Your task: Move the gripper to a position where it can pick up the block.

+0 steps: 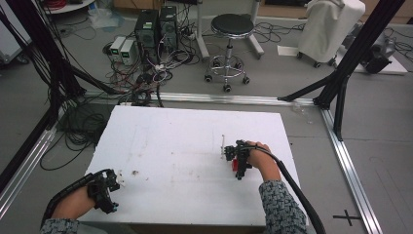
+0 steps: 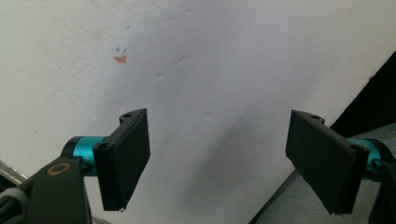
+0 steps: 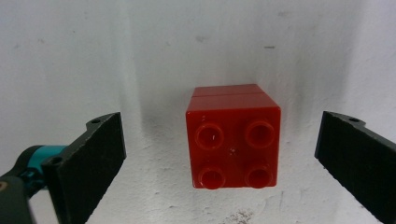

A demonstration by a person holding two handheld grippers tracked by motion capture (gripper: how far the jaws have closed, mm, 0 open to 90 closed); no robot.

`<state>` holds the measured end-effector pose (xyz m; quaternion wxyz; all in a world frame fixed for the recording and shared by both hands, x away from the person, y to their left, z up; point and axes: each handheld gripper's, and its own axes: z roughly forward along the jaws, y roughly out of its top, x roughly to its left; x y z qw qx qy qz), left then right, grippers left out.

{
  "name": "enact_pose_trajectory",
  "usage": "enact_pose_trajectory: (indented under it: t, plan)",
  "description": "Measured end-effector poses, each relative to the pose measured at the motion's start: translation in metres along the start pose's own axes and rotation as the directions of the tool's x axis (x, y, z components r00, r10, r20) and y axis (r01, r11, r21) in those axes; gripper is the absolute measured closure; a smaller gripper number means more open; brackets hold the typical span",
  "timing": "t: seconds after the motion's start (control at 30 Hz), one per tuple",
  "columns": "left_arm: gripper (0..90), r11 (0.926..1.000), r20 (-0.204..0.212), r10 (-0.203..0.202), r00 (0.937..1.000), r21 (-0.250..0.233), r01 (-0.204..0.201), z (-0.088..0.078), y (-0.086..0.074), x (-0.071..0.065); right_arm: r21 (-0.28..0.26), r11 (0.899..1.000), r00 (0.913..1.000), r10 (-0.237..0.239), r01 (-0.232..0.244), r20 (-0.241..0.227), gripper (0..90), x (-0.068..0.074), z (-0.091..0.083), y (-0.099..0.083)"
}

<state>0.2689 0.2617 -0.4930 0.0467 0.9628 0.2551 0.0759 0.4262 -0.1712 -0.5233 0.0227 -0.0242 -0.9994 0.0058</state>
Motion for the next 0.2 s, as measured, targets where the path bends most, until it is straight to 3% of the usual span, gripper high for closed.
enact_pose_trajectory:
  t: [0.2]
  plan:
    - [22.1,1.0,0.006,0.001,1.0,-0.004,-0.001,0.0001,0.0009,0.0003,-0.002,1.0,1.0,-0.002,0.002,0.005,1.1,0.0015,-0.0018,-0.0002]
